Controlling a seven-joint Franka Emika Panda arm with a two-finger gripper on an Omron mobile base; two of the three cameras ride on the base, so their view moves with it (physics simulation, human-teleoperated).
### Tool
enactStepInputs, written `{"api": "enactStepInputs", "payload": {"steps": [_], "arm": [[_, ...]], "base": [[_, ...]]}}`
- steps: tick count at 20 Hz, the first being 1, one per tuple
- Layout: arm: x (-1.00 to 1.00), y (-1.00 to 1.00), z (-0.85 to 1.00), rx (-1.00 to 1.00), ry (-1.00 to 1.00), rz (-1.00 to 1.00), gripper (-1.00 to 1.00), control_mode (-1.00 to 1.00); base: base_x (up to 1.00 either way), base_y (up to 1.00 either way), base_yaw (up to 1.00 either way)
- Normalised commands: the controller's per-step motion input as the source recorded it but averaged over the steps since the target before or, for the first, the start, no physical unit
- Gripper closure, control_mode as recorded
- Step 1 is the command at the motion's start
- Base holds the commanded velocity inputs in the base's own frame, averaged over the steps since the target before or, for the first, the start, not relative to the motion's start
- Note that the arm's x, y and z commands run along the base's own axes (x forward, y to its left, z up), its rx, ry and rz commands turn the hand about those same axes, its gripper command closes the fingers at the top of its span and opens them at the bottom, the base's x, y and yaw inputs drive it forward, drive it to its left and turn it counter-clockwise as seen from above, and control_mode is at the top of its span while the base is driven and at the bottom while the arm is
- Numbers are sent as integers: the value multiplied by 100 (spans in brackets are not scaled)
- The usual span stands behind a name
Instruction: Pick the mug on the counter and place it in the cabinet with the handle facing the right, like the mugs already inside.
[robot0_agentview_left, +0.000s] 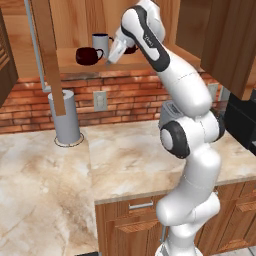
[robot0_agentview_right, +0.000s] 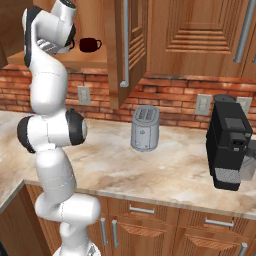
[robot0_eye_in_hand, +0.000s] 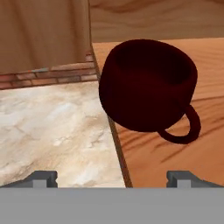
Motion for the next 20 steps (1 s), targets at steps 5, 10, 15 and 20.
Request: {"api": "enactStepInputs", "payload": {"steps": [5,10,15,20], "arm": [[-77,0,-53,9,-16,0,-100,-100],[-87,0,-21,6,-20,0,-100,-100],[-90,0,-7,8,-17,0,-100,-100],[-80,0,-24,7,-9,0,-100,-100]], "base": [[0,0,0],[0,0,0],[0,0,0],[0,0,0]]}}
